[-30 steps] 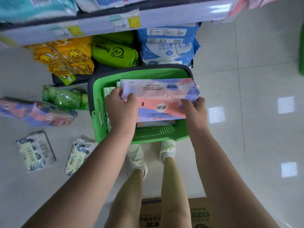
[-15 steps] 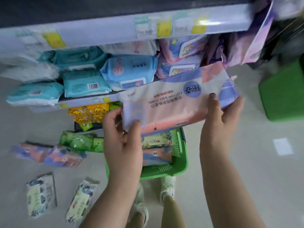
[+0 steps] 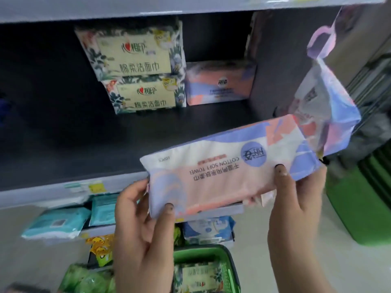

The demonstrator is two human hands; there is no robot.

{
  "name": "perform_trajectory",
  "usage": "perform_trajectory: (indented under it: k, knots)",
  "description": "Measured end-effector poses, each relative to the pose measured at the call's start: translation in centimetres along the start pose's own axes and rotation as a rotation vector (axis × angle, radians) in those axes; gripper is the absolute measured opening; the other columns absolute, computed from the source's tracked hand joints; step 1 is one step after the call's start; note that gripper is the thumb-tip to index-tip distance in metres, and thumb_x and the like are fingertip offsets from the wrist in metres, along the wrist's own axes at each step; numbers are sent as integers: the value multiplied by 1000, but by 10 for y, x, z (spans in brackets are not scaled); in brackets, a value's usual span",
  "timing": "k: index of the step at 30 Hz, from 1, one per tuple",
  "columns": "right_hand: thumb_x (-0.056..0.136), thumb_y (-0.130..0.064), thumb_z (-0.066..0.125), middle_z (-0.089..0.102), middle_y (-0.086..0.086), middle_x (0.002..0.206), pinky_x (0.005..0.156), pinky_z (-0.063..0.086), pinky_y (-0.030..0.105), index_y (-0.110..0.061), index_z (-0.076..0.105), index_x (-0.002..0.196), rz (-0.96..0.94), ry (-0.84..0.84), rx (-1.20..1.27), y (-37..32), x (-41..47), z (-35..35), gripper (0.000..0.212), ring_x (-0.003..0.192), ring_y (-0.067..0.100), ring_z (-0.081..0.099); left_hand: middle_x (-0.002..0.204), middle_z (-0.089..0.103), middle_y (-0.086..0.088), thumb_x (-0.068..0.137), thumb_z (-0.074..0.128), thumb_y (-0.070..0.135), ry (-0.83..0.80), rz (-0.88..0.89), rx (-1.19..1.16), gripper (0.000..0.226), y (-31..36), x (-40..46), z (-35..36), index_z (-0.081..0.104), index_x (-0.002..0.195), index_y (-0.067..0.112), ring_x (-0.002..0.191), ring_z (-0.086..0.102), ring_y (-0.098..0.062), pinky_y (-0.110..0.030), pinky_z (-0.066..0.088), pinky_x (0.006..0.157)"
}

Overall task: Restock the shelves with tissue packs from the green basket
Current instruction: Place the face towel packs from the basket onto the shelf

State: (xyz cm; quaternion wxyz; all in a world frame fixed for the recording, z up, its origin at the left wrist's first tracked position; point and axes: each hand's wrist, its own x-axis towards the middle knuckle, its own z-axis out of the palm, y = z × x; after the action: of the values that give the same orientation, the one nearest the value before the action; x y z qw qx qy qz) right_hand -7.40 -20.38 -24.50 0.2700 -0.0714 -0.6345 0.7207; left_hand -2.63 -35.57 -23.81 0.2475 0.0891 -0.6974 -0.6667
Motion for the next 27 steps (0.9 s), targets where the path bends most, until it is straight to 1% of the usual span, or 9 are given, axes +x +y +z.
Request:
perform_trajectory:
  k: [3, 7, 10, 14, 18, 20, 22, 24, 27]
  knots:
    - [73, -29, 58, 66, -17, 100, 73, 50, 27, -35, 52, 108, 86, -38, 47, 5, 16, 8, 37, 86, 6, 61, 94, 64, 34, 85, 59, -3, -19, 18, 38, 36, 0, 24, 11, 53, 99, 30, 89, 61, 14, 1, 42, 67]
    - [68, -25, 61, 66, -12, 113, 82, 53, 26, -29, 50, 119, 157, -119, 63, 20, 29, 16, 52, 99, 3, 62, 103, 62, 34, 88, 56, -2, -15, 23, 56, 42, -5, 52, 25, 51, 105, 37, 94, 57, 16, 1, 42, 71]
    - [71, -19, 59, 64, -18, 110, 90, 49, 17, -31, 50, 113, 140, -201, 29, 28, 44, 21, 45, 105, -2, 59, 101, 62, 36, 90, 46, -7, -21, 16, 50, 52, -10, 72, 37, 48, 107, 42, 92, 56, 19, 2, 41, 69]
    - [67, -25, 63, 64, -15, 112, 89, 50, 21, -35, 49, 110, 154, -229, 12, 28, 79, 28, 46, 104, -1, 60, 108, 61, 20, 87, 45, -15, -49, 27, 34, 61, -16, 106, 64, 44, 113, 40, 92, 57, 17, 1, 40, 71]
    - [64, -27, 62, 60, -26, 109, 90, 46, 12, -37, 46, 114, 148, -210, -39, 22, 131, 40, 54, 101, -12, 57, 102, 56, 32, 87, 48, -10, -88, 5, 19, 61, -16, 131, 94, 36, 123, 38, 92, 53, 23, 3, 38, 72]
    - [62, -31, 63, 61, -17, 117, 100, 43, 24, -30, 45, 121, 116, -177, -129, 23, 159, 47, 62, 108, -3, 56, 105, 56, 28, 85, 53, -6, -137, -19, 48, 61, -17, 152, 108, 37, 133, 28, 97, 55, 12, 0, 39, 77]
    - [63, -36, 62, 59, -9, 125, 104, 41, 35, -26, 43, 128, 82, -150, -169, 24, 181, 53, 68, 117, 7, 54, 102, 56, 26, 75, 58, 6, -166, -5, 109, 74, -18, 171, 120, 32, 142, 20, 99, 56, 0, -15, 43, 87]
    - [66, -35, 60, 59, -6, 125, 103, 43, 38, -24, 41, 130, 62, -140, -175, 26, 198, 62, 67, 117, 8, 55, 93, 55, 30, 66, 52, 20, -178, -12, 162, 84, -14, 183, 130, 25, 145, 27, 93, 54, 6, -27, 42, 92]
    - [64, -30, 60, 58, 5, 127, 103, 43, 40, -13, 38, 133, 25, -118, -177, 30, 221, 75, 73, 118, 14, 55, 98, 56, 21, 67, 48, 27, -176, 13, 197, 73, -5, 203, 142, 30, 138, 34, 89, 54, -1, -22, 40, 87]
